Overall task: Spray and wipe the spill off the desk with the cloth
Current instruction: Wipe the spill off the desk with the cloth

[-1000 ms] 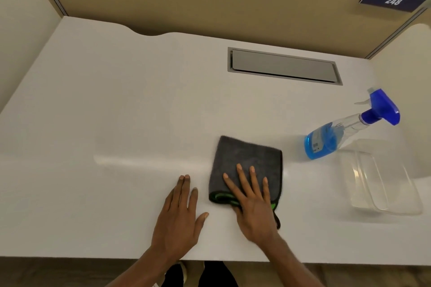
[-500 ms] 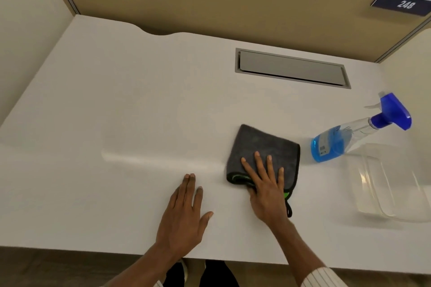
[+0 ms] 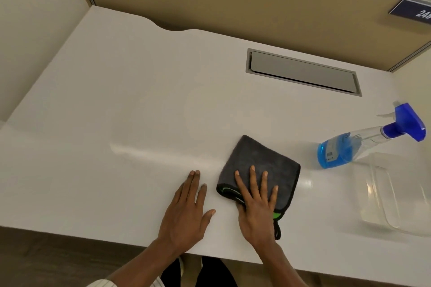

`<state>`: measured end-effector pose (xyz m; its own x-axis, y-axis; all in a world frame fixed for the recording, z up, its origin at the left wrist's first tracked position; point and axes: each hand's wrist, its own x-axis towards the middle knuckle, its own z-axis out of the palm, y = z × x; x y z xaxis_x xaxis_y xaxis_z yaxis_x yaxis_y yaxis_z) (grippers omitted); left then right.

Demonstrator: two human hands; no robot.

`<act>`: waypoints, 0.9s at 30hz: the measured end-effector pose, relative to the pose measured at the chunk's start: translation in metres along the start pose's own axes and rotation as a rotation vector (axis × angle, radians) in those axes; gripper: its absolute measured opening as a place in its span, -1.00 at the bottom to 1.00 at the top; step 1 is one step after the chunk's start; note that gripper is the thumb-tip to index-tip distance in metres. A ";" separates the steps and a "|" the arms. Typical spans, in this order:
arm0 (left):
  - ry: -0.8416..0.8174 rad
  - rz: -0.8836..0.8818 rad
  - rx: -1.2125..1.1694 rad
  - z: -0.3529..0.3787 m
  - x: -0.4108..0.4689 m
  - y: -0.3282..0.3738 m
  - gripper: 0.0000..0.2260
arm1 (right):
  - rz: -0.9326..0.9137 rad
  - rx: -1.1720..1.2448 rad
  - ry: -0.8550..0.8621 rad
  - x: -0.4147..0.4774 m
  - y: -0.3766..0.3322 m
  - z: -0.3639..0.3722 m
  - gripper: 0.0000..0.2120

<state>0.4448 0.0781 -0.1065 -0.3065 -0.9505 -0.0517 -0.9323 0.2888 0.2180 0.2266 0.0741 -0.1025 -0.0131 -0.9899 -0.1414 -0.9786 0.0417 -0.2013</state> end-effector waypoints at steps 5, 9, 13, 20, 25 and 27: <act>-0.027 -0.013 0.003 0.000 0.001 0.005 -0.36 | 0.026 -0.022 -0.025 0.060 0.035 -0.022 -0.25; -0.027 -0.011 -0.020 -0.001 0.002 0.003 -0.36 | 0.228 0.083 0.024 0.061 0.027 -0.024 -0.31; -0.032 -0.008 -0.030 0.001 0.000 -0.001 -0.34 | 0.324 0.073 0.080 0.023 -0.006 -0.006 -0.28; -0.007 -0.115 -0.009 -0.008 0.012 -0.015 -0.26 | -0.018 -0.021 0.039 0.014 -0.018 0.002 -0.20; -0.007 -0.150 0.035 -0.009 0.026 -0.034 -0.27 | -0.132 -0.035 -0.010 0.072 -0.012 -0.008 -0.24; -0.013 -0.150 0.030 -0.006 0.026 -0.037 -0.28 | -0.067 -0.007 -0.002 0.097 -0.007 -0.015 -0.26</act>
<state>0.4729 0.0417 -0.1104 -0.1655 -0.9817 -0.0945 -0.9732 0.1470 0.1771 0.2287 -0.0238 -0.1005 0.0529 -0.9901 -0.1300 -0.9787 -0.0255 -0.2037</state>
